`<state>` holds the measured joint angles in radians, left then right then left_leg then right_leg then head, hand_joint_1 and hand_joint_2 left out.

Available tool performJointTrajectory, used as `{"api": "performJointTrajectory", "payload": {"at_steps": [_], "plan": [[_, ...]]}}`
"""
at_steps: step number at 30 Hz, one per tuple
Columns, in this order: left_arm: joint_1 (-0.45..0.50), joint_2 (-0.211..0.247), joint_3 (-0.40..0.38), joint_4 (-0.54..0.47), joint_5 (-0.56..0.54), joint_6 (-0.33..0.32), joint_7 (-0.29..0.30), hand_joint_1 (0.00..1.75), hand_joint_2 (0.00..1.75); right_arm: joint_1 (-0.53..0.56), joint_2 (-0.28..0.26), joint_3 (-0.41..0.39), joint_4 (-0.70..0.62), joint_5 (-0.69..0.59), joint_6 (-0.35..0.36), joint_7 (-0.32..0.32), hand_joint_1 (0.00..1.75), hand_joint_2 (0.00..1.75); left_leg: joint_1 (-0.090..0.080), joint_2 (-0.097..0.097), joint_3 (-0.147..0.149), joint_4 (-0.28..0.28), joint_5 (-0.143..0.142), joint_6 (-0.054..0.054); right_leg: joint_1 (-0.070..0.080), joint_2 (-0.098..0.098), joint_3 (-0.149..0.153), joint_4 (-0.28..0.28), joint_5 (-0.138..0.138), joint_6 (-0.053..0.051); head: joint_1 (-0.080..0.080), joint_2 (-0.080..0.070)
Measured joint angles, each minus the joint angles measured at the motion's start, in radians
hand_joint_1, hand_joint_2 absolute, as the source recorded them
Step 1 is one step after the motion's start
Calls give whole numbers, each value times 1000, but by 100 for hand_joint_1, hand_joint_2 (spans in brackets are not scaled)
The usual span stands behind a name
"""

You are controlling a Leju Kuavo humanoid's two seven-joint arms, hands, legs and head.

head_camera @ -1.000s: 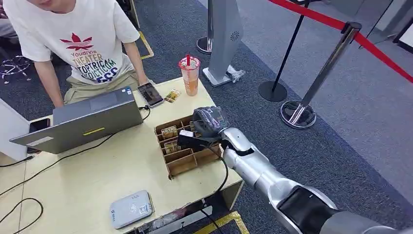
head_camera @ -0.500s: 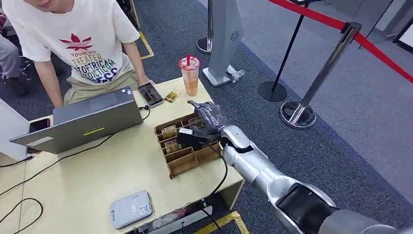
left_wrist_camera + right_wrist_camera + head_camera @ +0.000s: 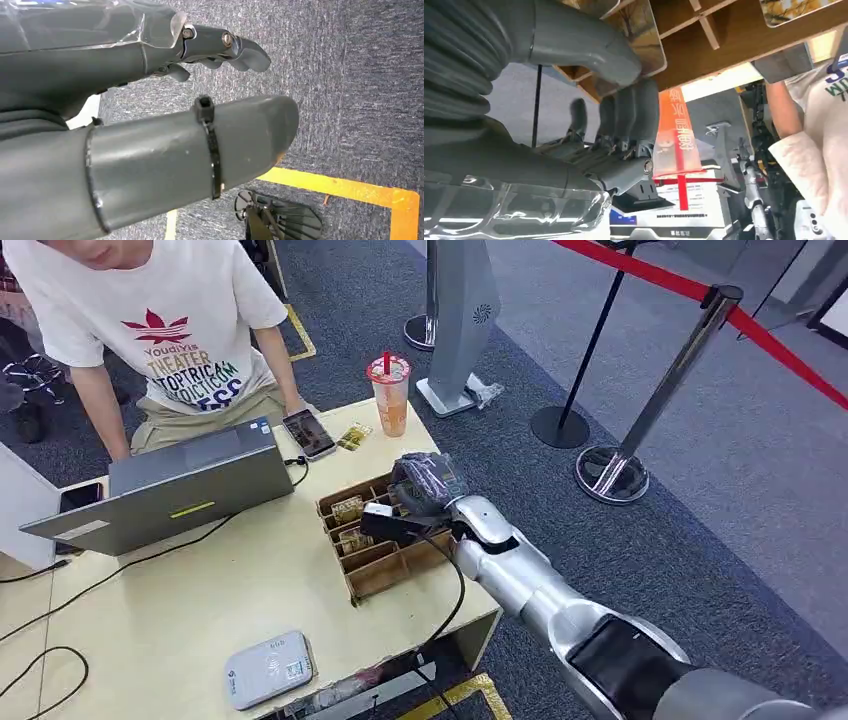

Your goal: Pass the card to the sensor for recognition and then transmit it.

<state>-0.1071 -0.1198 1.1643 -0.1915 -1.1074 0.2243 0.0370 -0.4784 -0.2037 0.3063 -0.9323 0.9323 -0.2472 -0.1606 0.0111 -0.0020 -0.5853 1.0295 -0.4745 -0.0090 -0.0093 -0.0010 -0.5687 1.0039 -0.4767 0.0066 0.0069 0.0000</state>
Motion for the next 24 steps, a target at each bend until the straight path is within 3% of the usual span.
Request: {"api": "performJointTrajectory", "payload": {"at_steps": [10,12,16,18,19,21,24], "plan": [[-1,0,0,0,-3,0,0,0,0,5,-9,5,-19,0,1,2,115,175,0,0,0,0,0,0,0,0,0,0,0,0,0,0],[-1,0,0,0,-3,0,0,0,0,8,-9,6,-22,0,1,3,127,175,0,0,0,0,0,0,0,0,0,0,0,0,0,0],[-1,0,0,0,-3,0,0,0,0,16,-10,6,-29,0,-1,9,131,175,0,0,0,0,0,0,0,0,0,0,0,0,0,0],[-1,0,0,0,-3,0,0,0,0,20,-11,6,-33,0,-1,11,106,175,0,0,0,0,0,0,0,0,0,0,0,0,0,0],[-1,0,0,0,-4,0,0,0,0,22,-12,6,-36,0,-1,11,106,175,0,0,0,0,0,0,0,0,0,0,0,0,0,0],[-1,0,0,0,-5,0,0,0,0,24,-13,6,-37,0,0,12,77,175,0,0,0,0,0,0,0,0,0,0,0,0,0,0],[-1,0,0,0,-6,0,2,0,0,29,-14,6,-40,0,0,13,82,175,0,0,0,0,0,0,0,0,0,0,0,0,0,0]]}}
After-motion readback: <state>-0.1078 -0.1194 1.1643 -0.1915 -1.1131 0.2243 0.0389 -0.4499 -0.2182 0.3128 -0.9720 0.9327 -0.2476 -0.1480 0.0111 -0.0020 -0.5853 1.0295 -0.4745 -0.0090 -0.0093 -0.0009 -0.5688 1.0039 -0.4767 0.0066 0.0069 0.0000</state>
